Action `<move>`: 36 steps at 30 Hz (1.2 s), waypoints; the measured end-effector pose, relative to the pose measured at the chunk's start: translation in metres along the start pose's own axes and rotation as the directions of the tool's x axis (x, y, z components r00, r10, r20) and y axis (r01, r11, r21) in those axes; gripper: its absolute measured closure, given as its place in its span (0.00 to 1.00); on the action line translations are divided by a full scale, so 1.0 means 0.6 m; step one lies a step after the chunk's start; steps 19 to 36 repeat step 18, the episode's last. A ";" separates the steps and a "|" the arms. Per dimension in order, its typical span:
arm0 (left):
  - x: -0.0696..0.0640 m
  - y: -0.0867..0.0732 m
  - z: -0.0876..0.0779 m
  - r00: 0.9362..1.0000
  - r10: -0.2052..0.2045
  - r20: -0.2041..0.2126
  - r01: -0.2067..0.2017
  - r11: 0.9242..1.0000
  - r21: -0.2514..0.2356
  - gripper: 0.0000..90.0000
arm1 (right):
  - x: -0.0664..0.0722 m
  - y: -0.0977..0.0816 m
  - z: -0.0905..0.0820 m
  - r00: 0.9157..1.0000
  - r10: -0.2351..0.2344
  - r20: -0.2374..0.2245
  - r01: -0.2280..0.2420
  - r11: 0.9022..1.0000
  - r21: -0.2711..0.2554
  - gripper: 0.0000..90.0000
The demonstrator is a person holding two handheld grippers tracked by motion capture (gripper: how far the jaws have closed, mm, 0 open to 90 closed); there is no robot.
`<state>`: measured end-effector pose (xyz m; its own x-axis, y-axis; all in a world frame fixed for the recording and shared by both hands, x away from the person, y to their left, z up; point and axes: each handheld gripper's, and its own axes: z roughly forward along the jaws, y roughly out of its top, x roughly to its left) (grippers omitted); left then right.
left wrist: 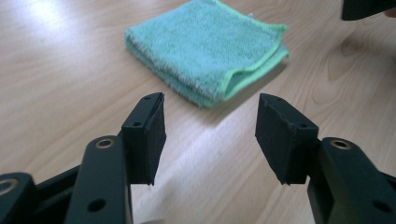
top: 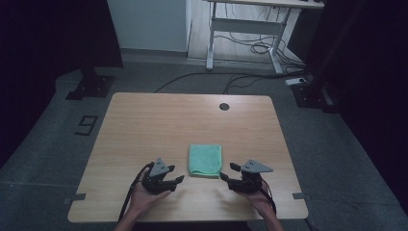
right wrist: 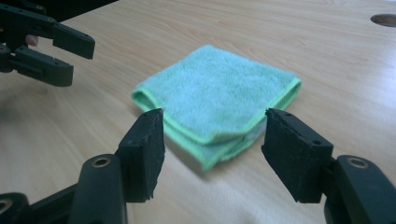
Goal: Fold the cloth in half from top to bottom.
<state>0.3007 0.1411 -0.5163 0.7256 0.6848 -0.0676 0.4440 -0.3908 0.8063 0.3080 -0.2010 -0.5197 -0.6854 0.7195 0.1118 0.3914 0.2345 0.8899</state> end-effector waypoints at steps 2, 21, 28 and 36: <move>-0.001 -0.006 -0.004 1.000 -0.004 0.003 0.004 1.000 0.000 0.47 | 0.002 -0.008 -0.008 1.000 0.002 -0.005 -0.002 1.000 -0.004 0.42; -0.003 -0.025 -0.008 1.000 -0.018 0.007 0.018 1.000 0.003 0.45 | 0.004 -0.025 -0.027 1.000 0.018 -0.011 -0.019 0.999 -0.039 0.39; -0.003 -0.025 -0.008 1.000 -0.018 0.007 0.018 1.000 0.003 0.45 | 0.004 -0.025 -0.027 1.000 0.018 -0.011 -0.019 0.999 -0.039 0.39; -0.003 -0.025 -0.008 1.000 -0.018 0.007 0.018 1.000 0.003 0.45 | 0.004 -0.025 -0.027 1.000 0.018 -0.011 -0.019 0.999 -0.039 0.39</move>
